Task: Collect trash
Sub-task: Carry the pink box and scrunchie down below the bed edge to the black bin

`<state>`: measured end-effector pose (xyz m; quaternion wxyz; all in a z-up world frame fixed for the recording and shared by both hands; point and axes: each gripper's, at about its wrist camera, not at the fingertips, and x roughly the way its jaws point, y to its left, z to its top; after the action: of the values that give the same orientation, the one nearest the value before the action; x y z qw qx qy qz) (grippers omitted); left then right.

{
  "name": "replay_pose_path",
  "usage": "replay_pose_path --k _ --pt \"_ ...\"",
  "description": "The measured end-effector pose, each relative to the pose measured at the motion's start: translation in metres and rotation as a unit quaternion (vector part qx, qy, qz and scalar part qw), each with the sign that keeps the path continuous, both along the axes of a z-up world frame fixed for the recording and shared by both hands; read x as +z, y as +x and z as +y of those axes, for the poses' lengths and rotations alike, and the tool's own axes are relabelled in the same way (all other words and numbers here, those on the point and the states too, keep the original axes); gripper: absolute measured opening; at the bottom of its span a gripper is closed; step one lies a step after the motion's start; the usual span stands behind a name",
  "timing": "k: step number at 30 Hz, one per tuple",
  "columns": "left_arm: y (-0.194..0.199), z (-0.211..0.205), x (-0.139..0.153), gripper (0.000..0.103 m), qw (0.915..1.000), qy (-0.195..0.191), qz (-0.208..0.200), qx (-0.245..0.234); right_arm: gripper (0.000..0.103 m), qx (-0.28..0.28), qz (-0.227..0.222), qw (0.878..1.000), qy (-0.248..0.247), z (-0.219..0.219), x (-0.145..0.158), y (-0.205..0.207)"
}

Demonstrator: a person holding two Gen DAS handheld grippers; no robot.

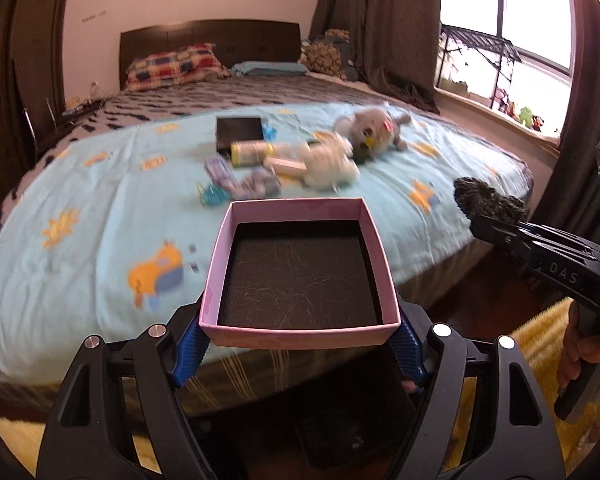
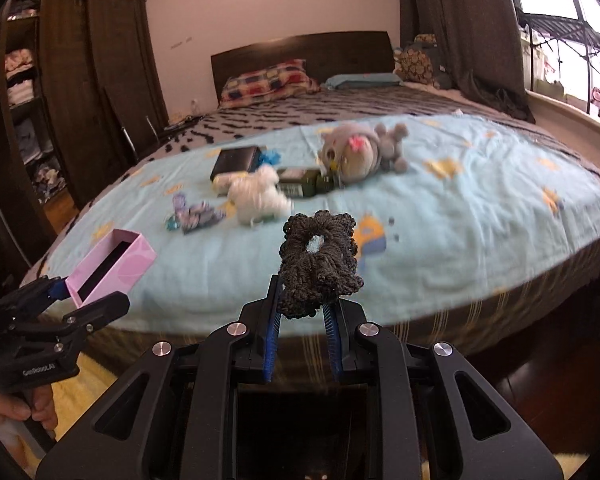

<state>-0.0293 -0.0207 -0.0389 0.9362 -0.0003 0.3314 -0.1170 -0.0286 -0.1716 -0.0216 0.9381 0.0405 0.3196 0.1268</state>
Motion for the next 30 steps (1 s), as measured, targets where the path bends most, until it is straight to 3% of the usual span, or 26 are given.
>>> replay_pose_path --k 7,13,16,21,30 --pt "-0.015 -0.011 -0.051 0.073 0.9959 0.001 0.087 -0.022 0.022 0.006 0.085 0.996 0.010 0.001 -0.056 -0.020" --pt "-0.010 -0.020 -0.107 0.073 0.9815 -0.009 0.187 -0.038 0.022 0.024 0.174 0.984 0.032 0.007 -0.106 -0.016" --pt "-0.004 -0.024 -0.127 0.073 0.9755 -0.006 0.216 -0.041 0.022 0.024 0.220 0.974 0.043 0.007 -0.130 -0.010" --pt "0.006 -0.029 -0.159 0.073 0.9654 -0.006 0.256 -0.048 0.022 0.021 0.239 0.970 0.025 0.013 -0.148 -0.008" --pt "0.016 -0.035 -0.183 0.073 0.9633 -0.007 0.263 -0.050 0.024 0.018 0.249 0.968 0.024 0.021 -0.169 0.006"
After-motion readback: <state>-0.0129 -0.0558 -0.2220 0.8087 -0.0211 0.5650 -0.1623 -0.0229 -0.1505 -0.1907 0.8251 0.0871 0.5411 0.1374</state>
